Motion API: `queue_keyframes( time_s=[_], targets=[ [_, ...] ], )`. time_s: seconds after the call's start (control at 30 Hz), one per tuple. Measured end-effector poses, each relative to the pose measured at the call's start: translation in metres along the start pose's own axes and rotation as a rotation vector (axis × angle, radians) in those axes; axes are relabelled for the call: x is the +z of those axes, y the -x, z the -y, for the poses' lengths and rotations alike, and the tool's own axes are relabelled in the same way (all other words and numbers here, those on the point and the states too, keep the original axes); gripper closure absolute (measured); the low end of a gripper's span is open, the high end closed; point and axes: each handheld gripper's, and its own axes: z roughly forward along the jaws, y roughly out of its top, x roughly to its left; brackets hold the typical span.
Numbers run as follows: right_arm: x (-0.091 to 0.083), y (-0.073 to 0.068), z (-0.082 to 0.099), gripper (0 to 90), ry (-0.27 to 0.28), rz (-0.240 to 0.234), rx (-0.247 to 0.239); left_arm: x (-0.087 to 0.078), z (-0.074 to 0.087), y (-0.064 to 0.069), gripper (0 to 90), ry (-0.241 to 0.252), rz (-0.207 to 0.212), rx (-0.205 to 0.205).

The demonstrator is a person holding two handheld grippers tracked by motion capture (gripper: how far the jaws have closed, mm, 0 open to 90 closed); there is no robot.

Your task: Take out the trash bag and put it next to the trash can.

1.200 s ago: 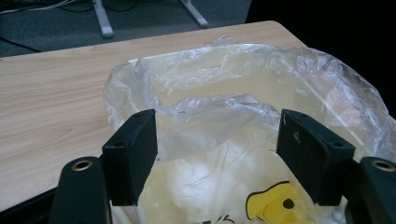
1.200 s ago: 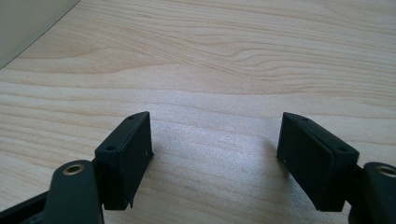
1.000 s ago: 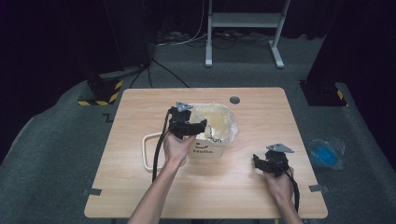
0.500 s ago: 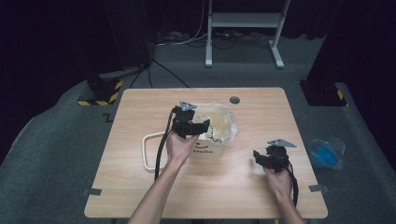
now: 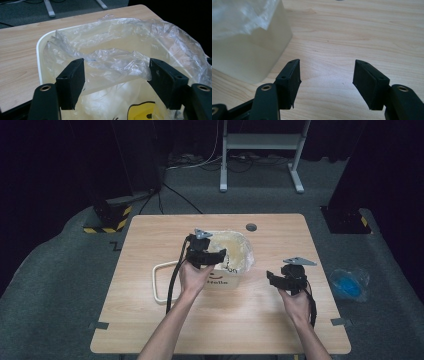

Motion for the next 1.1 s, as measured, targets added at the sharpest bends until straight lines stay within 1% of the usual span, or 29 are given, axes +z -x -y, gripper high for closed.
queue_keyframes(
  time_s=[0.07, 0.3, 0.4, 0.6, 0.7, 0.83, 0.9, 1.0, 1.1],
  targets=[
    [-0.002, -0.002, -0.005, 38.5, 0.007, -0.008, -0.001, 0.000, 0.001, -0.001, 30.4, -0.003, 0.000, 0.002],
    [-0.008, -0.010, -0.022, 38.2, 0.018, -0.028, -0.012, 0.002, 0.006, -0.003, 30.5, -0.014, -0.001, -0.010],
    [-0.009, -0.015, -0.029, 38.1, 0.016, -0.037, -0.028, 0.002, 0.006, -0.004, 30.5, -0.015, -0.003, -0.009],
    [-0.012, -0.023, -0.046, 37.9, 0.037, -0.066, -0.024, 0.002, 0.006, -0.004, 30.8, -0.022, -0.008, -0.008],
    [-0.015, -0.029, -0.055, 37.8, 0.044, -0.074, -0.038, 0.004, 0.006, -0.003, 31.0, -0.024, -0.009, -0.008],
    [-0.013, -0.034, -0.063, 37.8, 0.036, -0.080, -0.048, 0.006, 0.006, -0.002, 31.2, -0.035, -0.013, 0.001],
    [-0.011, -0.037, -0.066, 37.8, 0.036, -0.085, -0.052, 0.007, 0.007, -0.001, 31.2, -0.038, -0.010, -0.001],
    [-0.011, -0.040, -0.069, 37.8, 0.038, -0.098, -0.044, 0.008, 0.006, -0.001, 31.2, -0.039, -0.008, 0.000],
    [-0.011, -0.045, -0.072, 37.8, 0.042, -0.108, -0.048, 0.008, 0.006, 0.000, 31.2, -0.041, -0.010, 0.003]
  ],
)
